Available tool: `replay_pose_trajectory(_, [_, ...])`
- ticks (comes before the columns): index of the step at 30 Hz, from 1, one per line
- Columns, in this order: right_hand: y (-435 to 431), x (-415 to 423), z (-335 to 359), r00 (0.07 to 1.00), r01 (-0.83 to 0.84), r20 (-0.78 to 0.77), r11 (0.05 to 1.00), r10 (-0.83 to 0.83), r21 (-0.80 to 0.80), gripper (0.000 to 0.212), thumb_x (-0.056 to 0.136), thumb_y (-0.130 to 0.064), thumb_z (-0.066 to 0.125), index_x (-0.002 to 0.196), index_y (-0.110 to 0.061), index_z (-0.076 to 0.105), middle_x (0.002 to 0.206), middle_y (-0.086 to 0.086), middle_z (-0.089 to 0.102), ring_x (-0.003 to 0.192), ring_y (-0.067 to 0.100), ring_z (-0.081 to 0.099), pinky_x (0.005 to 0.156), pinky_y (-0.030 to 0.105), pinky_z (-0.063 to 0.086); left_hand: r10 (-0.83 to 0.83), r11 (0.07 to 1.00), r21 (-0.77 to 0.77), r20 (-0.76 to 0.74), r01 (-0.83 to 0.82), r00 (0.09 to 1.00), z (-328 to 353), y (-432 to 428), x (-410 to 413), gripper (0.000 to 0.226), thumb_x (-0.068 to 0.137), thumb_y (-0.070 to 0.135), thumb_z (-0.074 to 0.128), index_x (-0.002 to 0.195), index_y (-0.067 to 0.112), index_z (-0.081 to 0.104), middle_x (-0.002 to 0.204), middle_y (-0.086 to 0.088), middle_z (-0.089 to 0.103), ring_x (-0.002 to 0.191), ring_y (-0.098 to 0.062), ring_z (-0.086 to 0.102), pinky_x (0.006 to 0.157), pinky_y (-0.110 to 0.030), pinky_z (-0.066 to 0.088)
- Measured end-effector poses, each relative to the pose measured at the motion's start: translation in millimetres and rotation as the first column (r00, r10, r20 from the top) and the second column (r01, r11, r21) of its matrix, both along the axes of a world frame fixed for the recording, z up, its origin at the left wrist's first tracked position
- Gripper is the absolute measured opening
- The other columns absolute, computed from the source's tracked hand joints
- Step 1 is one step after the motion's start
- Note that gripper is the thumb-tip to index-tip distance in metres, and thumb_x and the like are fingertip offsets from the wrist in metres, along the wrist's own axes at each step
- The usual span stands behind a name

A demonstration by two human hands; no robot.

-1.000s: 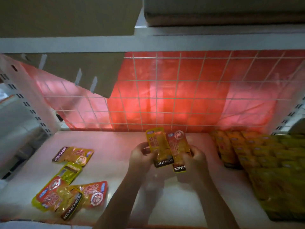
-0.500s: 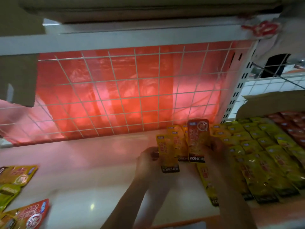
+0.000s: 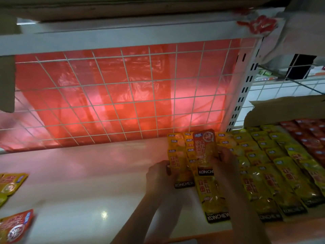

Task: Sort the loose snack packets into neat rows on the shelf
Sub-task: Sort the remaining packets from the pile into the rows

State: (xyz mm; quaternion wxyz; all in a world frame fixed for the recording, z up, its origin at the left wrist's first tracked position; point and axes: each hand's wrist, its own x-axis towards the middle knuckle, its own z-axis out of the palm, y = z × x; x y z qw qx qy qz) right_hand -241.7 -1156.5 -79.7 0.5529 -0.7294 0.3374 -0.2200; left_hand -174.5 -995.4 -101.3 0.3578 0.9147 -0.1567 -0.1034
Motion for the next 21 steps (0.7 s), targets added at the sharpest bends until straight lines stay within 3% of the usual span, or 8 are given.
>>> replay_pose_trajectory(4, [0, -11, 3, 1.000, -0.023, -0.004, 1.000, 0.023, -0.013, 0.015, 0.086, -0.007, 0.057, 0.097, -0.015, 0.065, 0.081, 0.006, 0.069, 0.078, 0.035, 0.065, 0.063, 0.042, 0.052, -0.024, 0.992, 0.125, 0.052, 0.017, 0.998, 2, -1, -1, 0.024, 0.088, 0.039, 0.059, 0.098, 0.020, 0.069, 0.092, 0.001, 0.070, 0.087, -0.019, 0.064, 0.075, -0.031, 0.049])
replay_pose_trajectory(7, [1, -20, 3, 1.000, 0.029, 0.003, 1.000, -0.029, 0.006, 0.008, 0.088, -0.013, 0.058, 0.089, -0.017, 0.064, 0.083, 0.008, 0.069, 0.081, 0.036, 0.065, 0.069, 0.050, 0.053, -0.030, 0.985, 0.172, 0.180, -0.001, 0.983, 9, -1, -2, 0.031, 0.094, 0.039, 0.051, 0.117, 0.020, 0.059, 0.107, -0.002, 0.061, 0.098, -0.022, 0.059, 0.080, -0.032, 0.046])
replay_pose_trajectory(9, [2, -30, 2, 0.997, 0.072, 0.001, 0.997, -0.072, -0.009, 0.008, 0.088, -0.019, 0.059, 0.087, -0.012, 0.062, 0.083, 0.015, 0.067, 0.082, 0.037, 0.063, 0.067, 0.046, 0.051, -0.058, 0.990, 0.140, 0.307, 0.015, 0.950, 13, -6, -4, 0.033, 0.093, 0.032, 0.052, 0.123, 0.019, 0.056, 0.111, -0.005, 0.056, 0.103, -0.027, 0.056, 0.082, -0.037, 0.046])
replay_pose_trajectory(11, [3, -40, 2, 0.995, 0.096, 0.015, 0.995, -0.096, -0.013, 0.016, 0.087, -0.025, 0.059, 0.087, -0.010, 0.062, 0.082, 0.017, 0.065, 0.080, 0.036, 0.062, 0.065, 0.043, 0.049, -0.128, 0.992, 0.074, 0.424, 0.107, 0.896, 18, -16, -13, 0.029, 0.087, 0.025, 0.056, 0.113, 0.014, 0.061, 0.103, -0.010, 0.059, 0.093, -0.034, 0.057, 0.073, -0.041, 0.048])
replay_pose_trajectory(13, [2, -50, 8, 0.991, 0.129, 0.029, 0.992, -0.129, -0.010, 0.015, 0.092, -0.029, 0.059, 0.087, -0.016, 0.065, 0.077, 0.005, 0.067, 0.076, 0.025, 0.063, 0.067, 0.037, 0.048, -0.168, 0.982, 0.016, 0.514, 0.186, 0.841, 22, -33, -26, 0.028, 0.079, 0.027, 0.054, 0.101, 0.014, 0.065, 0.093, -0.011, 0.063, 0.081, -0.036, 0.060, 0.064, -0.041, 0.051])
replay_pose_trajectory(15, [-4, -60, 6, 0.987, 0.163, 0.009, 0.986, -0.163, -0.037, 0.017, 0.093, -0.032, 0.057, 0.092, -0.019, 0.068, 0.078, -0.004, 0.067, 0.075, 0.015, 0.064, 0.068, 0.033, 0.049, -0.213, 0.964, -0.027, 0.518, 0.264, 0.828, 26, -51, -40, 0.033, 0.078, 0.034, 0.048, 0.100, 0.016, 0.065, 0.091, -0.009, 0.066, 0.080, -0.034, 0.063, 0.064, -0.041, 0.054])
replay_pose_trajectory(18, [-17, -79, 5, 0.984, 0.178, 0.005, 0.980, -0.179, -0.087, 0.024, 0.095, -0.036, 0.053, 0.089, -0.017, 0.066, 0.076, -0.003, 0.066, 0.070, 0.015, 0.062, 0.060, 0.029, 0.046, -0.315, 0.934, -0.001, 0.477, 0.358, 0.821, 29, -73, -64, 0.038, 0.083, 0.037, 0.043, 0.109, 0.018, 0.062, 0.101, -0.007, 0.065, 0.094, -0.032, 0.061, 0.075, -0.040, 0.051])
replay_pose_trajectory(21, [-38, -102, 6, 0.973, 0.232, 0.031, 0.970, -0.231, -0.070, 0.016, 0.095, -0.030, 0.054, 0.097, -0.017, 0.064, 0.079, -0.006, 0.063, 0.070, 0.006, 0.059, 0.055, 0.018, 0.044, -0.359, 0.905, -0.050, 0.445, 0.423, 0.820, 30, -99, -84, 0.041, 0.085, 0.039, 0.039, 0.115, 0.020, 0.059, 0.107, -0.004, 0.064, 0.101, -0.027, 0.059, 0.080, -0.038, 0.050])
